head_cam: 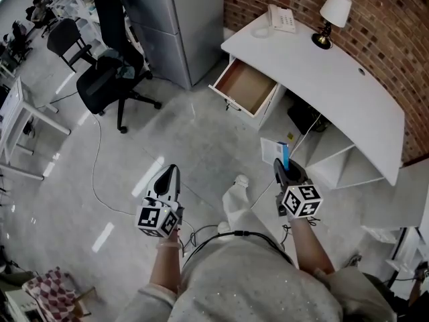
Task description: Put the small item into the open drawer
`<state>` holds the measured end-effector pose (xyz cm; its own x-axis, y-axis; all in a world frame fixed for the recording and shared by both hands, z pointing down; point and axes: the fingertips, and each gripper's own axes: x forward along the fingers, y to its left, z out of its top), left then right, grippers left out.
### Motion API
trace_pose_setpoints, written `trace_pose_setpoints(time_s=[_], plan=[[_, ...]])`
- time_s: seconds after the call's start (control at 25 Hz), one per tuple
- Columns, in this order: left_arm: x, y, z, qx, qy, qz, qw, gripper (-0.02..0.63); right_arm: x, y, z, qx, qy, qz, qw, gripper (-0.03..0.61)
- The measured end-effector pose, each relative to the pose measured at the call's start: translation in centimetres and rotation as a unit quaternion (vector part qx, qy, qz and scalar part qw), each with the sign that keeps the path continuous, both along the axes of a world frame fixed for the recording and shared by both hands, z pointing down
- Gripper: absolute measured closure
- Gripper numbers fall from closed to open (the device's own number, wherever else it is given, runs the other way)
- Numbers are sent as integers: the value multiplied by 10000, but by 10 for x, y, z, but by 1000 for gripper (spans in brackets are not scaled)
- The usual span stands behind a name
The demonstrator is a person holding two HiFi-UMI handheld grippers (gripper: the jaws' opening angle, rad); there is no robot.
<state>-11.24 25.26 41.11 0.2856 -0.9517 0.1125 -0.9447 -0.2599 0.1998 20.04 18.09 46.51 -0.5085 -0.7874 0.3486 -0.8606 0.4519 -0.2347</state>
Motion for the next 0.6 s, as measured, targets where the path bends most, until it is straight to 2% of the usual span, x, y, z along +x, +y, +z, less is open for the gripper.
trace_pose_setpoints(time_s=[0.2, 0.36, 0.6], plan=[[-16, -33, -2, -29, -25, -112, 9999, 607, -20, -41, 4, -33, -82, -62, 9999, 494], [-15, -67, 2, -33, 58, -181, 9998, 607, -26, -72, 11, -136, 3, -226, 9997, 494], [-8, -123, 10, -159, 79, -8, 9998, 607, -27, -130, 16, -219, 155, -222, 9994, 494]])
